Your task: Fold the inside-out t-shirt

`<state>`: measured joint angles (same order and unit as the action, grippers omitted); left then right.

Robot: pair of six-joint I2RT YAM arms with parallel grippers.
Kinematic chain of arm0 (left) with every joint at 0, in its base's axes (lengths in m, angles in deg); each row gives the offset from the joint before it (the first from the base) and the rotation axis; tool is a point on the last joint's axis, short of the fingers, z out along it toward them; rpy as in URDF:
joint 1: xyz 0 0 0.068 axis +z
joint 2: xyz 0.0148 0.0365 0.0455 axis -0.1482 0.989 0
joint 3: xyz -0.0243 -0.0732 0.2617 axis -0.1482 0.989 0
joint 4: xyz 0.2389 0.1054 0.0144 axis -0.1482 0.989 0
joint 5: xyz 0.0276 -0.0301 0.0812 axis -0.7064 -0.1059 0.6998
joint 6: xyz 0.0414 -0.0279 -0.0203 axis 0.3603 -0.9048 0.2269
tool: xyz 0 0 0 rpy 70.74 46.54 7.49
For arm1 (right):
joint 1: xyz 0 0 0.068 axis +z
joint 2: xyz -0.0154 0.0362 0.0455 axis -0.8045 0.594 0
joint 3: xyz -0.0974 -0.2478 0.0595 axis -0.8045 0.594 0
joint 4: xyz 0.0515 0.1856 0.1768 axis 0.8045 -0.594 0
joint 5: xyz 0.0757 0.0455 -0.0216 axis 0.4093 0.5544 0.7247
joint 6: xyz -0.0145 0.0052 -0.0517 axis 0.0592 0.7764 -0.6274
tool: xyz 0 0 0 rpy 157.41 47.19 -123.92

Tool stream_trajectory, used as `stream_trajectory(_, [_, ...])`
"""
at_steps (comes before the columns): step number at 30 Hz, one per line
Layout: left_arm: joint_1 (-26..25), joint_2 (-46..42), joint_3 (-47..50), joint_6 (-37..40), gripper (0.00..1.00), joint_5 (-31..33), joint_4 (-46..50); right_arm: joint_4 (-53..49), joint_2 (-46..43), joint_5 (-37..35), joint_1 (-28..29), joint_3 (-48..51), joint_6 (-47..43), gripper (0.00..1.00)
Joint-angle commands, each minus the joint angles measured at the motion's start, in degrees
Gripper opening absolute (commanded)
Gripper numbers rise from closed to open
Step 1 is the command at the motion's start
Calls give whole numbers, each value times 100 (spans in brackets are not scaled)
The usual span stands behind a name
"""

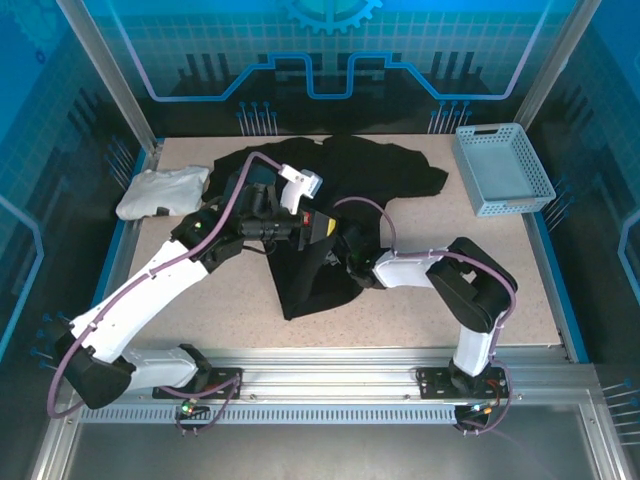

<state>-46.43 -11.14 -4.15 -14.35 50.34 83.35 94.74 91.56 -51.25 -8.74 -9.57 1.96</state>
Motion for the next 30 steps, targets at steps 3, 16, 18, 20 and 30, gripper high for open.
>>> stream_trajectory(3, [-280,-79,-647,114,0,-333,229,-1095,308,-235,-54,-745,393,79])
stream_trajectory(16, [-534,-445,-1206,223,0,-860,171,-3187,1169,-479,-464,-2410,913,80])
stream_trajectory(18, [-541,-447,-1351,261,0,-902,245,-3507,1327,-418,-485,-2714,898,82])
stream_trajectory(20, [-540,-438,-1466,304,0,-900,326,-3828,1501,-409,-502,-3021,923,82])
stream_trajectory(30, [-532,-502,-1942,396,0,-823,369,-5307,2400,-125,-561,-4595,678,95])
